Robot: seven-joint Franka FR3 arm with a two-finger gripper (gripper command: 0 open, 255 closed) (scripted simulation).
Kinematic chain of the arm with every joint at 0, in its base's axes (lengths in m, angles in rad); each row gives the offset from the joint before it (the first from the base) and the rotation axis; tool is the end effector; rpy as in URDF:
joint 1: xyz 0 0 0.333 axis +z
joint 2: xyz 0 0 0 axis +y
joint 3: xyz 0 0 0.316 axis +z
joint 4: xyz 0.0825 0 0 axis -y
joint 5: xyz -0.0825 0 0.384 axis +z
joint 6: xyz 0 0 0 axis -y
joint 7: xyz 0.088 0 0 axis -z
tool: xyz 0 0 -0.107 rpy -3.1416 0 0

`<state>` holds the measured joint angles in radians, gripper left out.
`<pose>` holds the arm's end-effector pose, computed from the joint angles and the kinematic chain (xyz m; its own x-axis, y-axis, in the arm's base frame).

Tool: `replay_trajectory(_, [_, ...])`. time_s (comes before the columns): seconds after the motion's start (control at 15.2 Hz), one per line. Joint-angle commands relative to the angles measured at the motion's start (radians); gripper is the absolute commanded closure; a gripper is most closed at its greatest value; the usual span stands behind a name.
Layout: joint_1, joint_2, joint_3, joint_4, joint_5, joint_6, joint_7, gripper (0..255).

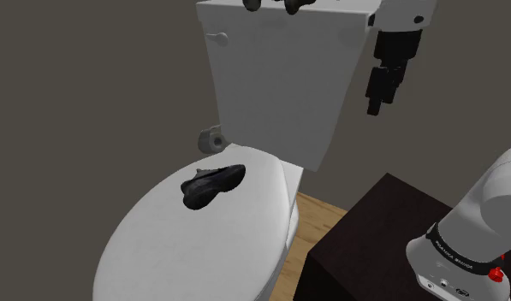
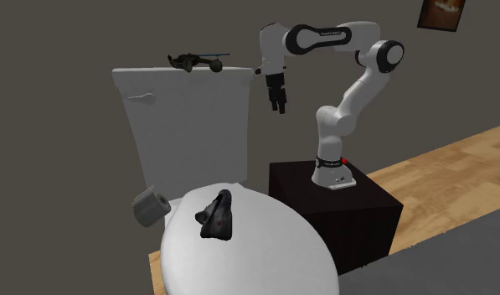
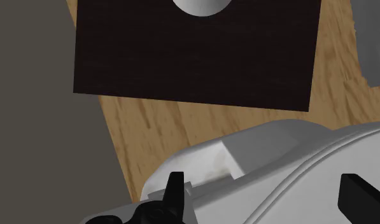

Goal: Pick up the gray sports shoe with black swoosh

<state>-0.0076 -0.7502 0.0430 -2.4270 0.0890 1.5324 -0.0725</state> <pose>0.3068 0.0233 0.5432 0.9856 0.0950 -0.1396 0.0860 -0.9939 -0.0694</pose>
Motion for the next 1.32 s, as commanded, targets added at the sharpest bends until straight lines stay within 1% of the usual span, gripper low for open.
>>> replay_trajectory(0.0, [0.000, 0.000, 0.000, 0.000, 0.000, 0.000, 0.000, 0])
replay_trajectory(0.2, [0.031, 0.111, 0.012, 0.028, 0.000, 0.081, -0.052, 0])
replay_trajectory(0.59, [0.117, 0.334, 0.018, 0.116, -0.011, 0.217, -0.139, 0])
replay_trajectory(0.92, [0.162, 0.516, 0.046, 0.215, -0.019, 0.299, -0.213, 0])
replay_trajectory(1.25, [0.199, 0.690, 0.084, 0.333, -0.037, 0.356, -0.277, 0])
